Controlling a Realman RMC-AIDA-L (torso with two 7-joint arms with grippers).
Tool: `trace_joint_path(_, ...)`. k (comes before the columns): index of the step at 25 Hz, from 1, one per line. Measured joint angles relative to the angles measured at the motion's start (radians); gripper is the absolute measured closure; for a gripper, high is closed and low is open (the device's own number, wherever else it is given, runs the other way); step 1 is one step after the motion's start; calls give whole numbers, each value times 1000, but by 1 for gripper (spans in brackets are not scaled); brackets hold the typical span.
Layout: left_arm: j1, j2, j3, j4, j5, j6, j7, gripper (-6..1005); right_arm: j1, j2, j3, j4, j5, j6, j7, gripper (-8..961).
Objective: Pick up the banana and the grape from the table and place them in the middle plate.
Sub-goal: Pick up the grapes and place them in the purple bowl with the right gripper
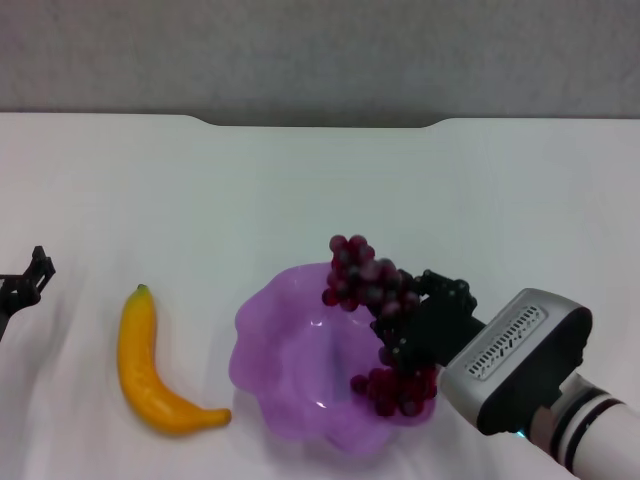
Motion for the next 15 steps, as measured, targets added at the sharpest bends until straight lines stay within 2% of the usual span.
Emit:
trace_joint_path(9, 0, 0, -17, -5, -2, 2, -1, 106, 92, -1, 1, -41, -2, 144, 40, 494)
trace_joint_path(15, 2, 0, -22, -4, -2, 4, -2, 106, 95, -1, -3, -83, -3, 114, 38, 493)
